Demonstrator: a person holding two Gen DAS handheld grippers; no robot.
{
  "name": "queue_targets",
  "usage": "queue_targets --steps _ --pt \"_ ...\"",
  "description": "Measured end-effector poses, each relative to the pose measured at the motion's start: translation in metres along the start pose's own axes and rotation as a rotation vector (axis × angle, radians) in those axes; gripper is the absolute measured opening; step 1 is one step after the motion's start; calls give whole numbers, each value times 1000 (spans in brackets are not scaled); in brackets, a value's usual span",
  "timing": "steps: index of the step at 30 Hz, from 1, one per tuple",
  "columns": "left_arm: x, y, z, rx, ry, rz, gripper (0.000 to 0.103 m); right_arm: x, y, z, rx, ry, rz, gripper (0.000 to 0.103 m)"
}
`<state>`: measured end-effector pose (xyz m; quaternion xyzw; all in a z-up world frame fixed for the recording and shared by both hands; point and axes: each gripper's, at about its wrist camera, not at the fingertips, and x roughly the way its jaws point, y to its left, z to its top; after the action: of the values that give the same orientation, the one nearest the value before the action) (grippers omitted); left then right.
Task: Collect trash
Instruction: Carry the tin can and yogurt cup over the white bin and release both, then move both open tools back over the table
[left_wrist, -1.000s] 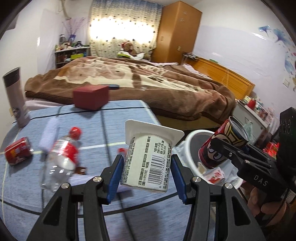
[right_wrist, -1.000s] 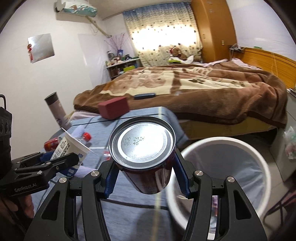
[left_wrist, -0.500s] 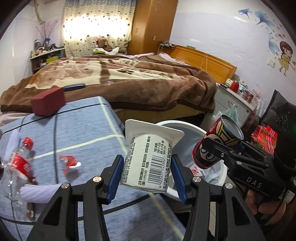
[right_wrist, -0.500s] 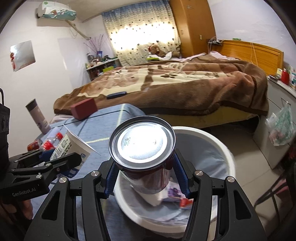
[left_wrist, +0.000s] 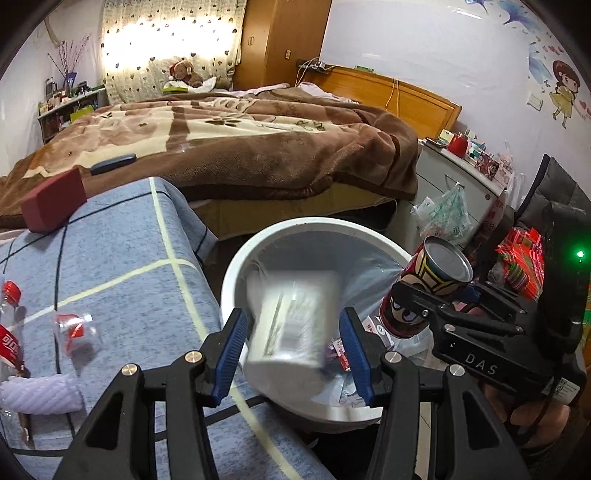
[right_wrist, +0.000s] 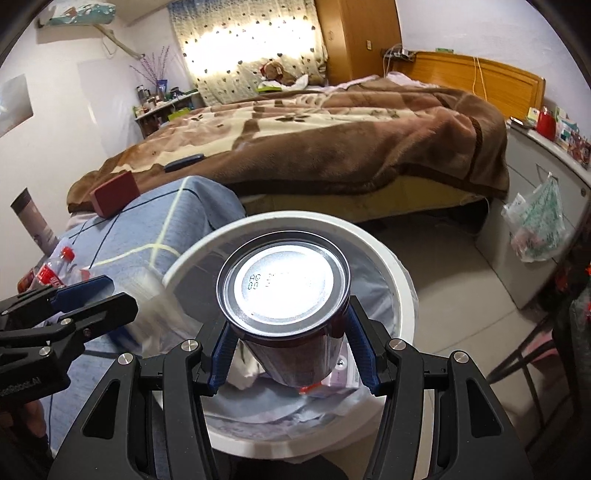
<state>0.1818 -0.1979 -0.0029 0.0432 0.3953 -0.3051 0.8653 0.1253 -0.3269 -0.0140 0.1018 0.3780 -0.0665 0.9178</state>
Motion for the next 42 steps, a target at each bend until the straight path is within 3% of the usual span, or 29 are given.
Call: queue_targets --steps 7,13,24,42 --pt "3 -1 -1 -4 11 5 63 5 -7 -3 19 28 -7 58" --pt "-3 0 0 -6 -3 12 63 -7 -3 1 4 -30 -8 59" --pt "-21 8 -2 -23 -28 26 64 -14 5 4 -3 -61 -10 59" --pt "-59 46 -20 -83 -87 88 64 -25 42 2 -49 -101 59 59"
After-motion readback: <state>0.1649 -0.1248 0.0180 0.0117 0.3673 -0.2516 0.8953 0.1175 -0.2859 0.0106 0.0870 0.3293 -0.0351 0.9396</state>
